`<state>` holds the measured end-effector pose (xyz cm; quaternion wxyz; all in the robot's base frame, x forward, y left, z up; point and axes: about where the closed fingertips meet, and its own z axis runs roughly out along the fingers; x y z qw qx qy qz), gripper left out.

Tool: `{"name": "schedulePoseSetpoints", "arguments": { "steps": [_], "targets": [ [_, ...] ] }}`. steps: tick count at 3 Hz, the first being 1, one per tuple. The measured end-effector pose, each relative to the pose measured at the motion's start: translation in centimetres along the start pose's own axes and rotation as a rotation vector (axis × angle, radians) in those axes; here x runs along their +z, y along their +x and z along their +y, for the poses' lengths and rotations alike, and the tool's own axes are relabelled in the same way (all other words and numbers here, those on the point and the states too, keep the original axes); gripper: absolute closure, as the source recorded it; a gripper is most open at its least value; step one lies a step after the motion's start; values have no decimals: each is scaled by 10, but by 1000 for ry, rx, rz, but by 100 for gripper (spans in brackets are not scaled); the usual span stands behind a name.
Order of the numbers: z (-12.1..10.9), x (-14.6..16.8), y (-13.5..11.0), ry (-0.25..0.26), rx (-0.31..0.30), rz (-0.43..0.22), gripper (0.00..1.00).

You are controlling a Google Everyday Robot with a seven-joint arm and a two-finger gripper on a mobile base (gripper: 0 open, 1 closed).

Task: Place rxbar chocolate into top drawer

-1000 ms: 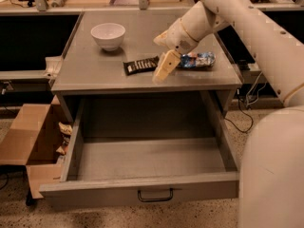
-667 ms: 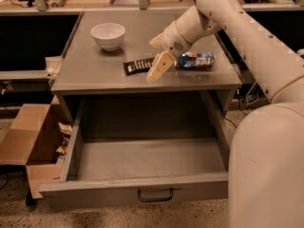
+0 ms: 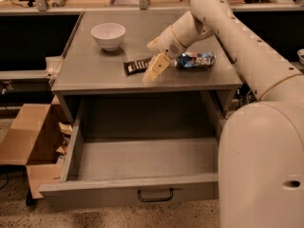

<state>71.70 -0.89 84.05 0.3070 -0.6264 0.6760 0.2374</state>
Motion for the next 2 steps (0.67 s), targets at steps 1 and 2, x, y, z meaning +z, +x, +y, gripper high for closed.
{"name": "schedulePoseSetpoints", "arguments": {
  "steps": [1, 2],
  "targets": [
    [-6, 12, 5, -15, 19, -2, 0],
    [-12, 21, 12, -25, 40, -1, 18]
  ]
}}
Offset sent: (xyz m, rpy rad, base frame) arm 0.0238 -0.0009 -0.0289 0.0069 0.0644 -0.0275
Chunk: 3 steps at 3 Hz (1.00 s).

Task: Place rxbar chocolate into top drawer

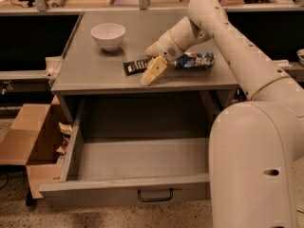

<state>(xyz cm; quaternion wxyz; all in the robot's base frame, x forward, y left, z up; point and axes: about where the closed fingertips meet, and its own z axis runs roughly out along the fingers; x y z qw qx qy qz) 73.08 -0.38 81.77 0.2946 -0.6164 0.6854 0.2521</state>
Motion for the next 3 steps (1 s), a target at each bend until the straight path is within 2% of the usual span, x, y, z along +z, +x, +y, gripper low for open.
{"name": "schedulePoseSetpoints", "arguments": {
  "steps": [1, 3],
  "targets": [
    [-2, -2, -1, -3, 9, 2, 49],
    [-2, -10, -10, -3, 8, 2, 96]
  ]
}}
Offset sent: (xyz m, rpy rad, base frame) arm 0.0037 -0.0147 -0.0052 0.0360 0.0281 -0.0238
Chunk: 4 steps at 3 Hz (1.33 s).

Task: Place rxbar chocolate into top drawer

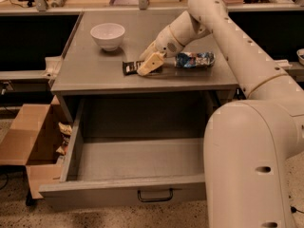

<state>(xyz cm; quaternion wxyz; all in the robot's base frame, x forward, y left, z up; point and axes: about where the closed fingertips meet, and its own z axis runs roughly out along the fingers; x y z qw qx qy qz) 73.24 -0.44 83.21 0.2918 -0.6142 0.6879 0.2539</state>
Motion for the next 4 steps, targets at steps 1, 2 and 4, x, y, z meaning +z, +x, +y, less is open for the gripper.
{"name": "schedulePoseSetpoints", "arguments": {
  "steps": [1, 2, 4],
  "targets": [
    [13, -25, -19, 33, -67, -69, 100],
    [44, -60, -51, 82, -201, -147, 100],
    [123, -116, -62, 166, -311, -192, 100]
  ]
}}
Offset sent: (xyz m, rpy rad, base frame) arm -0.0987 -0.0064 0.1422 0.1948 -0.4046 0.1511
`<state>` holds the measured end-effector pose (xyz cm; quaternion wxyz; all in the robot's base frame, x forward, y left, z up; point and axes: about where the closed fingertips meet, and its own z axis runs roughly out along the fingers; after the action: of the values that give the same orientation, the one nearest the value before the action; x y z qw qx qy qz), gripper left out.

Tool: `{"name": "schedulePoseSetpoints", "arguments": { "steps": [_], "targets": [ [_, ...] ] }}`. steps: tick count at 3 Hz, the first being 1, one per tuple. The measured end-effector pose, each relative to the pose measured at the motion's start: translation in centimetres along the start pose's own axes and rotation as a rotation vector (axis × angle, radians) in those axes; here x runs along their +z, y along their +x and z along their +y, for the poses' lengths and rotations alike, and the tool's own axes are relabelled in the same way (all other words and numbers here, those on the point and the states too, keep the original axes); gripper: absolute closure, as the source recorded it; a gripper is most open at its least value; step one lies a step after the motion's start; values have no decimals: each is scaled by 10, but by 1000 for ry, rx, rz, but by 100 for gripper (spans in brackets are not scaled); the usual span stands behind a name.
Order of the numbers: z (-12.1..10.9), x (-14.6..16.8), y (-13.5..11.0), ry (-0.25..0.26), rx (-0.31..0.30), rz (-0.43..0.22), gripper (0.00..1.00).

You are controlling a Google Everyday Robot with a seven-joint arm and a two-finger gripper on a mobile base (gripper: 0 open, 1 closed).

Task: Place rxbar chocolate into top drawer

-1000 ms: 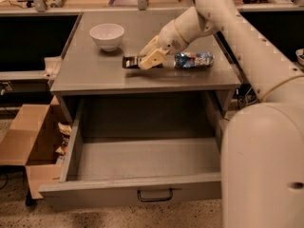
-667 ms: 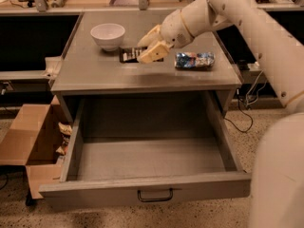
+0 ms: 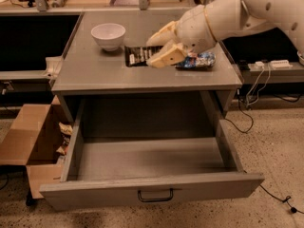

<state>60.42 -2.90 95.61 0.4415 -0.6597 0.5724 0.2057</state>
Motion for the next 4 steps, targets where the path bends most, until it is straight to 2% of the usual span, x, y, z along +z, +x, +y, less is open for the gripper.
{"name": "schedulePoseSetpoints", "arguments": {
  "steps": [1, 2, 3, 4],
  "targets": [
    [36, -20, 18, 17, 80, 34, 100],
    [69, -21, 63, -3, 222, 97, 100],
    [74, -17, 67, -14, 236, 101, 100],
    [86, 0, 83, -46, 277, 116, 100]
  ]
}}
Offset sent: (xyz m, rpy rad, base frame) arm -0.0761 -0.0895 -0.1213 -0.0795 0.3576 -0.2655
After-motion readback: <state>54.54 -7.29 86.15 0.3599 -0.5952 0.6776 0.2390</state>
